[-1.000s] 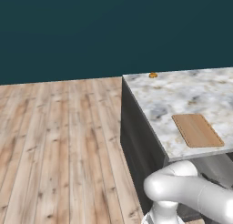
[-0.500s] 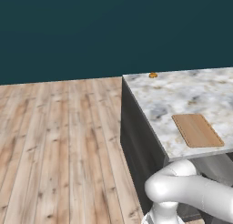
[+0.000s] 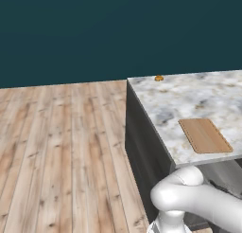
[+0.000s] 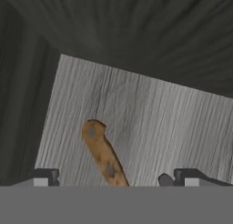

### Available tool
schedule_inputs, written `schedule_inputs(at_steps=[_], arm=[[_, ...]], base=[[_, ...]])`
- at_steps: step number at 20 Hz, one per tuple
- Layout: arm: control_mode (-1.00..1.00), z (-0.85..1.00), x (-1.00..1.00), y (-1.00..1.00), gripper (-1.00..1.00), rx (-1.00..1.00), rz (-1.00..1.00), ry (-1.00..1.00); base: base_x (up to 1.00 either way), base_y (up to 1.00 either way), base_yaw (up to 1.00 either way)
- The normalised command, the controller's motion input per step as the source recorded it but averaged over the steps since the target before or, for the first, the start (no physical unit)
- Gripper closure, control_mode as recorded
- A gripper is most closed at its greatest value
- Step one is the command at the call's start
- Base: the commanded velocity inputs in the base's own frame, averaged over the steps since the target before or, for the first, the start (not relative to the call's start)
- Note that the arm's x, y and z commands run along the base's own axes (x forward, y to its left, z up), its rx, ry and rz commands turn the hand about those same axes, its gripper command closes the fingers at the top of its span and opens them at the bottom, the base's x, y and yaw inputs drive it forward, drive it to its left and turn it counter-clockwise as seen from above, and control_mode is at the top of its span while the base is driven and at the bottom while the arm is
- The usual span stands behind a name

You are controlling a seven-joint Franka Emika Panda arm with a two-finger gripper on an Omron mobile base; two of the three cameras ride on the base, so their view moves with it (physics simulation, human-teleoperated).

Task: Open the drawer on the right and place the cutting tools on the cutting board.

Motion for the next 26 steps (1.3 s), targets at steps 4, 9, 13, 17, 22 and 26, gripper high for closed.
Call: schedule_inputs(at_steps=[4, 9, 13, 17, 22, 26], arm=[[-1.00, -0.60, 0.44, 0.21, -1.00, -0.26, -0.27, -0.01], [-1.00, -0.55, 0.75, 0.30, -1.00, -0.24, -0.21, -0.01], [-1.00, -0.13, 0.31, 0.16, -1.00, -0.08, -0.06, 0.03], [-1.00, -0.40, -0.99, -0.03, -1.00, -0.03, -0.11, 0.09], [-1.00, -0.42, -1.00, -0.26, -1.00, 0.00, -0.31, 0.20], [-1.00, -0.10, -0.99, -0.32, -1.00, 0.01, -0.40, 0.17]], base=[[0.00, 0.00, 0.00], [0.00, 0.00, 0.00], [0.00, 0.00, 0.00], [0.00, 0.00, 0.00], [0.00, 0.00, 0.00], [0.00, 0.00, 0.00]])
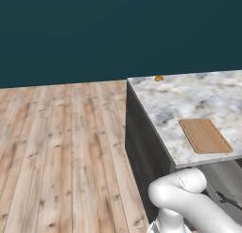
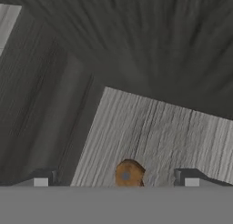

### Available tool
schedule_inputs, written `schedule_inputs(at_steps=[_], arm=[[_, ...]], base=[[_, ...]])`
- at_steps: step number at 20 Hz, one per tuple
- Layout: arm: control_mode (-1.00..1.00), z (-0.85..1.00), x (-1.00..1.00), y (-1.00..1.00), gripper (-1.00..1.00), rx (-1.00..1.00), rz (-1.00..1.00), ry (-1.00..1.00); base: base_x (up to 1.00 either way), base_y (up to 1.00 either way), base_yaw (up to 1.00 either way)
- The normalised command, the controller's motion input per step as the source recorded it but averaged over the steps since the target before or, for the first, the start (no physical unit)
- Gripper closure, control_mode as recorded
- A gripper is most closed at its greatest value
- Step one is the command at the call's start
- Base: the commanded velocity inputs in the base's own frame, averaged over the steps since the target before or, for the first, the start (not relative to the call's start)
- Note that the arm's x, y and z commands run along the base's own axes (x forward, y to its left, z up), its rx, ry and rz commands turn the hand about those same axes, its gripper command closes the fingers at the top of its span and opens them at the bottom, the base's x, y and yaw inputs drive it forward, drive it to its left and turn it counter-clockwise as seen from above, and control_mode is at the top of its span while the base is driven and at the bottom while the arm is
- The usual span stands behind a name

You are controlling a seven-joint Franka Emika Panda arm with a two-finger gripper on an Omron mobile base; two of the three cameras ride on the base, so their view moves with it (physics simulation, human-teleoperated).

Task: Open the drawer on the right and place the cutting tools on the cutting board.

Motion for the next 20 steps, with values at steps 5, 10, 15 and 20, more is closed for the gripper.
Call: schedule_inputs(at_steps=[5, 10, 15, 20], arm=[[-1.00, 0.90, 0.23, 0.06, -1.00, -0.01, -0.52, 0.12], [-1.00, 1.00, 0.99, 0.51, -1.00, -0.15, -0.53, 0.18], [-1.00, 0.87, 1.00, 0.84, -1.00, -0.10, -0.51, 0.05], [-1.00, 0.66, 0.64, 0.88, -1.00, 0.00, -0.57, -0.05]], base=[[0.00, 0.00, 0.00], [0.00, 0.00, 0.00], [0.00, 0.00, 0.00], [0.00, 0.00, 0.00]])
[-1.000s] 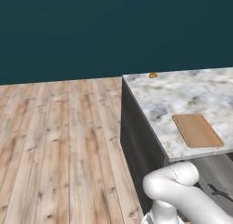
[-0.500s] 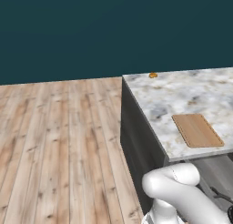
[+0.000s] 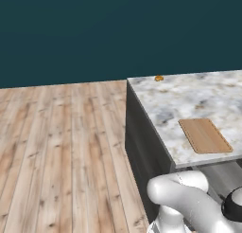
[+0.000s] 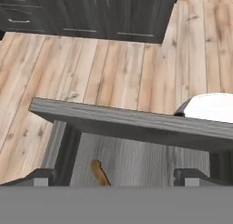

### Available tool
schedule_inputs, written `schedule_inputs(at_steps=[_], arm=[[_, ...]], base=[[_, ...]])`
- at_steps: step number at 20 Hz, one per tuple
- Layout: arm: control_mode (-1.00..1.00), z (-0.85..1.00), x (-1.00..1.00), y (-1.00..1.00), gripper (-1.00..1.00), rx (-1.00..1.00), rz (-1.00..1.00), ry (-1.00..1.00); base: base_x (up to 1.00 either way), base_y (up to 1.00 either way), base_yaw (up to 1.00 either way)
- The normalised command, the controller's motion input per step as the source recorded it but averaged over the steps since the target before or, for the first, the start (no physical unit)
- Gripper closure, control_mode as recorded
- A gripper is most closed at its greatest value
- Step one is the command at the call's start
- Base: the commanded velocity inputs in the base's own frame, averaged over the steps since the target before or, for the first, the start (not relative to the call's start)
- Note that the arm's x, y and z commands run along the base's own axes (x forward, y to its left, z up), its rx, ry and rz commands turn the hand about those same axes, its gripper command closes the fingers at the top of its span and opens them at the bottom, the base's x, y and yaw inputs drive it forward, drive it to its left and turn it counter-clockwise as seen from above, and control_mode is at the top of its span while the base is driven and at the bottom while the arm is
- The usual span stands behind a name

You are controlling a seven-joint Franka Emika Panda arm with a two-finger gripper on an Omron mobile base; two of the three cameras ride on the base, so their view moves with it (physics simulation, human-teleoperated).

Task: Open the drawer on the right and place the cutting tools on the cutting board.

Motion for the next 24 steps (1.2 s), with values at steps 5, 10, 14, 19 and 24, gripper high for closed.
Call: schedule_inputs(at_steps=[5, 10, 14, 19, 24], arm=[[-1.00, 0.43, 0.44, 0.85, -1.00, 0.00, -0.61, -0.12], [-1.00, 0.12, 0.61, 0.75, -1.00, 0.00, -0.65, -0.11], [-1.00, 0.01, 0.74, 0.74, -1.00, 0.00, -0.67, -0.10], [-1.00, 0.00, 0.96, 0.80, -1.00, 0.00, -0.66, -0.03], [-1.00, -0.02, 1.00, 0.97, -1.00, -0.10, -0.66, 0.00]], base=[[0.00, 0.00, 0.00], [0.00, 0.00, 0.00], [0.00, 0.00, 0.00], [0.00, 0.00, 0.00], [0.00, 0.00, 0.00]])
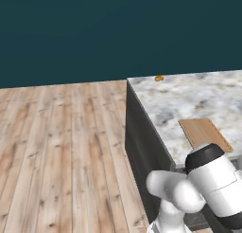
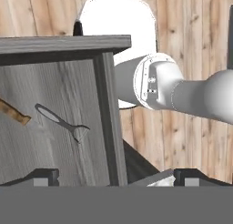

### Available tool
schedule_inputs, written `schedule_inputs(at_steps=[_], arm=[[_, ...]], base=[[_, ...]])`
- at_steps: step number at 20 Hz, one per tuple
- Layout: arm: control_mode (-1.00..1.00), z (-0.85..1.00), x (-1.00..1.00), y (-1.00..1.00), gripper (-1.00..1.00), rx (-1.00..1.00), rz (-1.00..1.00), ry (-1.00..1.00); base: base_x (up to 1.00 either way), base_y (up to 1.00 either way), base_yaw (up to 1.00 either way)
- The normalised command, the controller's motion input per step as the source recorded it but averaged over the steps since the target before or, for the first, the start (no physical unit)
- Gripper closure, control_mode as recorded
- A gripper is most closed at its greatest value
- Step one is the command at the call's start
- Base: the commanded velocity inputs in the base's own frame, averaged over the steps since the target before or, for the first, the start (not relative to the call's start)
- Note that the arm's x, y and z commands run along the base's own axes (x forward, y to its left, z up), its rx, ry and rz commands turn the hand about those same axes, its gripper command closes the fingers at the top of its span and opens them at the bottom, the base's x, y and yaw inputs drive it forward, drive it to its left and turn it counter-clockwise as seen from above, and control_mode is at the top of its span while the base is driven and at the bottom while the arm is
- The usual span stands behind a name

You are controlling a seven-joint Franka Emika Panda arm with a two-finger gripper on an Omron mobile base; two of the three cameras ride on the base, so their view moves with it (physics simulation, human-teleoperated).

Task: Open the drawer on the right and place the cutting tools on the cutting board.

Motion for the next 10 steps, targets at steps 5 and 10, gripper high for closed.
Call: schedule_inputs(at_steps=[5, 10], arm=[[-1.00, -0.12, 1.00, 1.00, -1.00, -0.26, -0.68, 0.00], [-1.00, -0.36, 1.00, 0.90, -1.00, -0.33, -0.72, 0.00]], base=[[0.00, 0.00, 0.00], [0.00, 0.00, 0.00]])
